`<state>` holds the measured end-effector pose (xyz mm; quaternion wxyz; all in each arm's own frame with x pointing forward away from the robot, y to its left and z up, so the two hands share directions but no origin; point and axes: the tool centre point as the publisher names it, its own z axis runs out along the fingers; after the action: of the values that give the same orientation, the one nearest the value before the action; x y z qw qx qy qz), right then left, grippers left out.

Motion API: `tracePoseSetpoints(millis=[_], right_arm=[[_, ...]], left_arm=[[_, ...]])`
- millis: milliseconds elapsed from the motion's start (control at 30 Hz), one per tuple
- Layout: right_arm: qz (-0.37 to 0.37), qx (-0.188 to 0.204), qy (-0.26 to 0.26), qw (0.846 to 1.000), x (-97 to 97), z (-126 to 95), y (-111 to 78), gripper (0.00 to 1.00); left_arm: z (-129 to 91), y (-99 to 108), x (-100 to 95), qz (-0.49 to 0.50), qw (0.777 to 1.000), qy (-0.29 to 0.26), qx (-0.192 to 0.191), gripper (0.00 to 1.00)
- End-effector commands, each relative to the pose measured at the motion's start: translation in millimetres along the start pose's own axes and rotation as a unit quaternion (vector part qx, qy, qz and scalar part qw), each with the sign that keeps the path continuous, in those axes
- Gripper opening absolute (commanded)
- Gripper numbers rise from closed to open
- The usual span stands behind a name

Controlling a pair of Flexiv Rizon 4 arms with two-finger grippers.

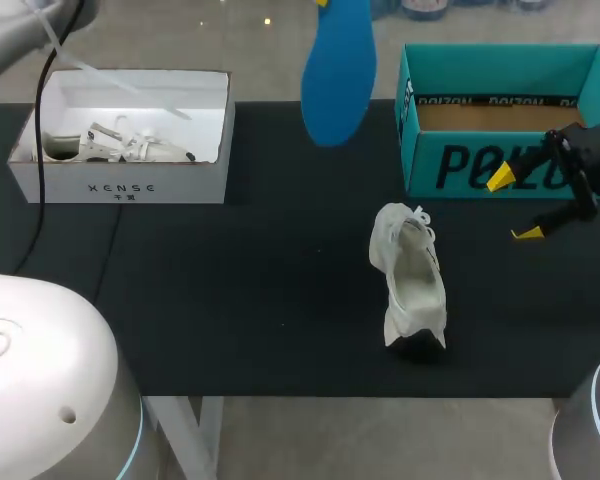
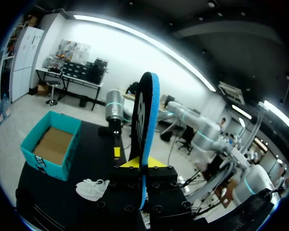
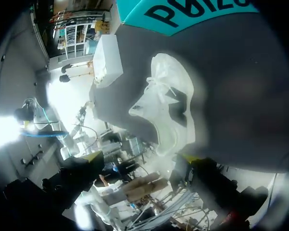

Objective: Take the shoe out of the shoebox, open the shoe tongue, remove and reinsert the insole, then place the shoe into the shoebox

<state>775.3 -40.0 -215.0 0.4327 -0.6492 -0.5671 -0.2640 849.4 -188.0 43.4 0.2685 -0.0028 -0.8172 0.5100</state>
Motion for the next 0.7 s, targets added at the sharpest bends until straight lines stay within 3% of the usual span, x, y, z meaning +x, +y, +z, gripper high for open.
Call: tracePoseSetpoints(millis=[33,200,500,700], right_arm=[[-0.015,0.002,0.028,0.999,1.9,1.8,-2.7,1.0],[-0.04,0.009,0.045,0.998,19.6,14.7,-5.3,1.0],[-0.063,-0.031,0.101,0.992,38.5,25.9,-6.6,1.0],[-0.092,-0.007,0.139,0.986,51.1,35.8,-3.6,1.0]], left_arm=[[-0.5,0.2,0.4,0.0,1.0,-0.001,-0.001,0.0],[-0.5,0.2,0.4,0.0,1.0,-0.001,-0.001,0.0],[-0.5,0.2,0.4,0.0,1.0,-0.001,-0.001,0.0],[-0.5,0.2,0.4,0.0,1.0,-0.001,-0.001,0.0]])
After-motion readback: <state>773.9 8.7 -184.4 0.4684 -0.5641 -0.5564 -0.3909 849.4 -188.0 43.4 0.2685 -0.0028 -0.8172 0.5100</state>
